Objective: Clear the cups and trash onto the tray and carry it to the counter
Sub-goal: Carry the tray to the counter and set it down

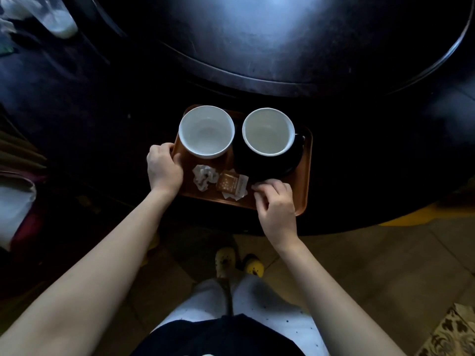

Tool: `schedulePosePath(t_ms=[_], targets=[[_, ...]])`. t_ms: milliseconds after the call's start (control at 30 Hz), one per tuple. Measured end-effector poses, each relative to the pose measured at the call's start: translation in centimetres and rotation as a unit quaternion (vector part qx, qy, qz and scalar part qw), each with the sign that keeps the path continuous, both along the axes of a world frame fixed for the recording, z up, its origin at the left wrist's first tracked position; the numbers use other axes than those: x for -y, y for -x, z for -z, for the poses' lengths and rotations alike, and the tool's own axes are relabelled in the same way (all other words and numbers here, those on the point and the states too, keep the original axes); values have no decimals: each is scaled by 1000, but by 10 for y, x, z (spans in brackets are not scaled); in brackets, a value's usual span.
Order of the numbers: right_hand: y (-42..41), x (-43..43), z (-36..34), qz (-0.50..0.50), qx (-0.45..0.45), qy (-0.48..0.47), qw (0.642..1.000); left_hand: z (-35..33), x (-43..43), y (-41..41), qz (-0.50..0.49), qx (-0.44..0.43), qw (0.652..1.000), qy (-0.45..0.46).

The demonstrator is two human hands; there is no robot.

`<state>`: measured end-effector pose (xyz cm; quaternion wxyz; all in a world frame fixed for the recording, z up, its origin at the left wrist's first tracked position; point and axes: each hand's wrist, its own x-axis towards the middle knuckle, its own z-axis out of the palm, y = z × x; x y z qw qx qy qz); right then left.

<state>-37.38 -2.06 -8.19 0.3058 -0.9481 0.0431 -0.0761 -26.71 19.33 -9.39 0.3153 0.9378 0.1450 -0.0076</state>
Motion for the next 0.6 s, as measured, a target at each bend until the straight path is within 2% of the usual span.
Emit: schedulePosePath(t_ms=[100, 233, 333, 400, 500, 600], targets=[[-2, 12, -6, 18, 30, -35, 999, 3, 1, 0, -8, 6, 1000, -7], [-11, 41, -13, 123, 47, -35, 991, 5, -1, -2, -4, 3, 1000, -13], [-28, 71, -11, 199, -62, 0, 978, 5, -1, -6, -3, -4, 1000, -24], [-41, 82, -8, 201, -147, 4, 968, 2, 1, -10, -3, -17, 999, -36], [-60, 82, -8, 197, -211, 12, 957, 0, 2, -17, 4, -45, 996, -73], [-73, 84, -6, 234, -248, 21, 940, -1, 2, -26, 9, -66, 992, -107]])
